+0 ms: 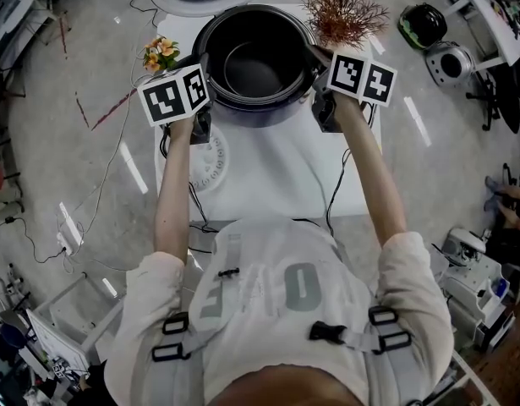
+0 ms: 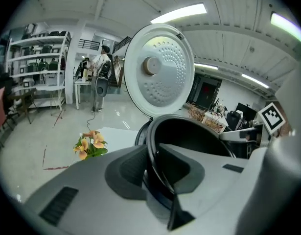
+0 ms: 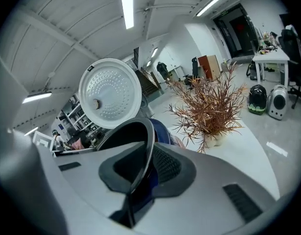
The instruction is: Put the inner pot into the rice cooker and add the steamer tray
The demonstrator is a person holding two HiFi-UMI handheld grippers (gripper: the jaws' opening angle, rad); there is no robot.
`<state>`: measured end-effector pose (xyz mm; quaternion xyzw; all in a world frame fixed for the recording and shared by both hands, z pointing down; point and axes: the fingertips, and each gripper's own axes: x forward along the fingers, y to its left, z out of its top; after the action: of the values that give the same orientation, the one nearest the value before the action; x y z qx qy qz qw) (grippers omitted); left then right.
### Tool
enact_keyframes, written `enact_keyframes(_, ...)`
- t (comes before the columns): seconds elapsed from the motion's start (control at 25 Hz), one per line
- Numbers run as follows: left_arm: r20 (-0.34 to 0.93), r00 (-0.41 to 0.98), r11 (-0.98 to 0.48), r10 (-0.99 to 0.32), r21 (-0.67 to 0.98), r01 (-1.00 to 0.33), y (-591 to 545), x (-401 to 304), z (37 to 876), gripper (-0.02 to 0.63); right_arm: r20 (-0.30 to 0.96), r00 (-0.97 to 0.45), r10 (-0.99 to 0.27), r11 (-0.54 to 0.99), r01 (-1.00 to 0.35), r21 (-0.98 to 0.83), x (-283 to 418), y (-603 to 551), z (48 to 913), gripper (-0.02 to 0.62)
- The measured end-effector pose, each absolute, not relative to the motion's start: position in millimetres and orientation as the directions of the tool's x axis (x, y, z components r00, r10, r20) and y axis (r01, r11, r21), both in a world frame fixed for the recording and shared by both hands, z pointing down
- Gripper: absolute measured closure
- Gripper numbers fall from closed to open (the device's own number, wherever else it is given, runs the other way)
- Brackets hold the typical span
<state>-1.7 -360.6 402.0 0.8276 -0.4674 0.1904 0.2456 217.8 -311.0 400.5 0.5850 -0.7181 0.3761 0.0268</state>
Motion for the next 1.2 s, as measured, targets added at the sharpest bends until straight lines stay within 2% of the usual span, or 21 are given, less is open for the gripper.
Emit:
enact_keyframes(0.24, 0.543, 0.445, -0.475, -0.712, 0.095, -0.875, -360.5, 2.5, 402.1, 0.537, 0.479, -0.261, -0.838, 0.033, -0.901, -0.434, 216.9, -309.5, 399.4, 0.521)
enact_keyframes(0.4, 0.526, 0.446, -0.485, -0.724, 0.073, -0.872, -360.4, 4.6, 402.1, 0.535, 0.467, -0.215, -0.858, 0.038, -0.933, -0.358, 219.2, -308.8, 398.2, 0.51)
enact_keyframes(0.52, 0.521, 0.445, -0.483, -0.728, 0.071, -0.873, -361.7, 2.2, 401.7, 0.532, 0.474, -0.195, -0.859, 0.037, -0.946, -0.322, 219.5, -310.1, 398.7, 0.462)
enact_keyframes(0.56, 0.521, 0.438, -0.478, -0.732, 0.065, -0.876, -362.0, 0.8, 401.9, 0.527, 0.475, -0.195, -0.858, 0.04, -0.948, -0.317, 218.7, -310.4, 399.0, 0.436)
enact_keyframes(0.84, 0.475, 0.424, -0.451, -0.771, 0.063, -0.89, -365.5, -8.3, 391.0, 0.422, 0.44, -0.178, -0.88, 0.054, -0.958, -0.281, 218.1, -313.0, 385.1, 0.359)
enact_keyframes(1.0, 0.402, 0.43, -0.444, -0.809, 0.063, -0.894, -362.6, -14.3, 365.5, 0.42, 0.369, -0.164, -0.915, 0.071, -0.965, -0.252, 221.0, -312.4, 357.9, 0.353)
enact_keyframes(1.2, 0.226, 0.443, -0.442, -0.867, 0.061, -0.895, -346.6, -25.9, 303.7, 0.42, 0.241, -0.138, -0.961, 0.1, -0.982, -0.161, 217.8, -300.8, 307.1, 0.354)
